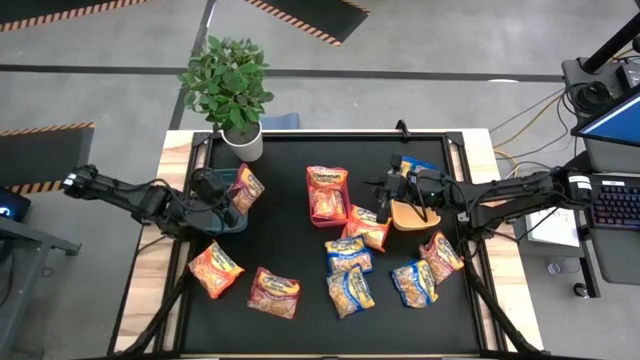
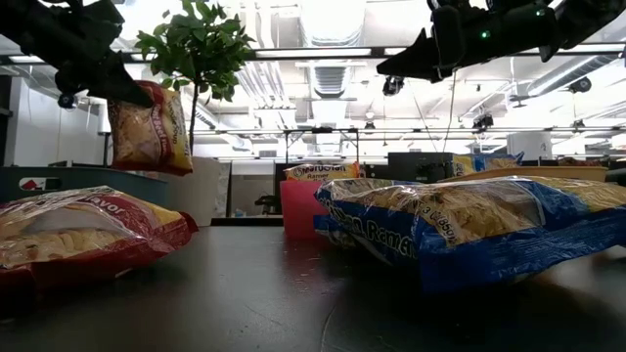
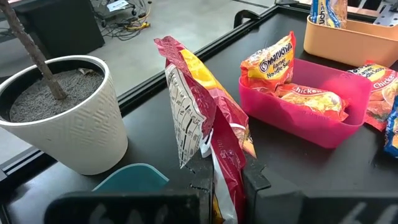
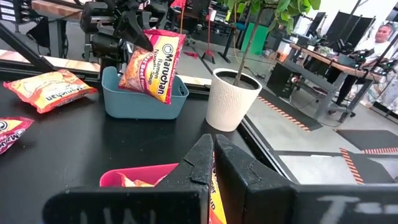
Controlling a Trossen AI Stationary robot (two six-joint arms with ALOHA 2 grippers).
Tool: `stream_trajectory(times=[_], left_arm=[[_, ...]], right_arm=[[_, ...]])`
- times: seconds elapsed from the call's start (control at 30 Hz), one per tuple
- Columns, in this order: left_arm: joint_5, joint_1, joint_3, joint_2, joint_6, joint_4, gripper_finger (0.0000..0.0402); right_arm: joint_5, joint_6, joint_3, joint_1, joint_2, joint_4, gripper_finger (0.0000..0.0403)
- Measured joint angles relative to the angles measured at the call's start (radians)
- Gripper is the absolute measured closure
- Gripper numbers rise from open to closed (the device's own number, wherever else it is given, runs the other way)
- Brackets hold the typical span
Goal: Sort Maruchan noodles
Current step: Put the red noodle pack into the blue bin
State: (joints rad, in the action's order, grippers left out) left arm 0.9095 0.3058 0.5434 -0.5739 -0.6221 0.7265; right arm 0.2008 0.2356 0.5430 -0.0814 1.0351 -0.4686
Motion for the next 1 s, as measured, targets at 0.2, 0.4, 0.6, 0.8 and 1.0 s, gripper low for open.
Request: stream_trajectory(times=[0.2,0.4,0.6,0.8,1.0], left_arm=[[0.01,0.0,0.0,-0.004,-0.011,0.0,0.0395],[-0.028,0.0,0.056,0.0,-0.015,0.011,0.0395],[-0.046,0.001,0.157,-0.023,0.031,0.069,0.0395],[-0.037,0.0,0.224,-0.047,0.016,0.221,0.0395],[-0.006,0.0,0.247,-0.052,-0.118,0.404,0.0395]], right_arm=[[0.0,0.0,0.0,0.0,0.0,0.0,0.0394],[0.0,-0.007,0.0,0.0,0.0,0.001,0.0394],[0.001,-0.007,0.0,-0.001,0.0,0.003,0.0394],[0.001,-0.002,0.0,-0.001,0.0,0.021,0.0394],[0.001,0.0,0.0,-0.001,0.0,0.023,0.0394]])
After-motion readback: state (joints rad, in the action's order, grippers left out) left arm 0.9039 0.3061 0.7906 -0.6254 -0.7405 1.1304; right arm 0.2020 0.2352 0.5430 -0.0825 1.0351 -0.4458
